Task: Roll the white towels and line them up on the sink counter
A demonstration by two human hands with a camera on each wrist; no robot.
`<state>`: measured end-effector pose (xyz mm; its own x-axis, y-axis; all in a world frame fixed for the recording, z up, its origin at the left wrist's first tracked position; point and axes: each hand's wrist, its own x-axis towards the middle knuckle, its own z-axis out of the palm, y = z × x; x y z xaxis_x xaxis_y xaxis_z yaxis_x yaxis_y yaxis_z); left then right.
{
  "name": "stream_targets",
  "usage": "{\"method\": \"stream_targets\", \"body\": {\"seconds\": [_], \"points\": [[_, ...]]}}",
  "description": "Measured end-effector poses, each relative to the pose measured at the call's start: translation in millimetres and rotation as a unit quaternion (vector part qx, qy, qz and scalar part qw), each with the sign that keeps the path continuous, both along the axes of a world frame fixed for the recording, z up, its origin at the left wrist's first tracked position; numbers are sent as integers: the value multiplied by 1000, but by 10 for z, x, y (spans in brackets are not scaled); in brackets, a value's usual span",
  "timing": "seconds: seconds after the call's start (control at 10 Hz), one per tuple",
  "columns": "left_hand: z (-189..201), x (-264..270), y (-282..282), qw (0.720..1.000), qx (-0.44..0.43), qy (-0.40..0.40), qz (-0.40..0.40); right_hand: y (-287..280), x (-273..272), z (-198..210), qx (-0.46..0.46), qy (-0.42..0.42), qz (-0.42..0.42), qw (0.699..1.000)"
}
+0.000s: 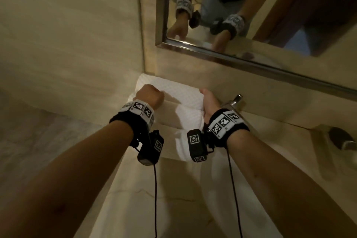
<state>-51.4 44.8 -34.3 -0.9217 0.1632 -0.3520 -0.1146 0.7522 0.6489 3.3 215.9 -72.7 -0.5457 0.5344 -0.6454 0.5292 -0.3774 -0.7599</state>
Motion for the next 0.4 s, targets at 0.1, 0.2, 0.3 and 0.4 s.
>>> {"method": "stream_targets", "body": {"seconds": [0.1,0.2,0.3,0.4], "points": [[106,-48,77,1000,-16,10,-23,-85,224,320,30,20,13,999],[269,54,100,999,1,17,-27,-173,528,671,61,31,16,998],[391,227,51,998,67,23,-4,-203,772,896,25,64,69,995],[556,463,26,984,165,55,48,-222,990,1086,36,107,75,991]]}}
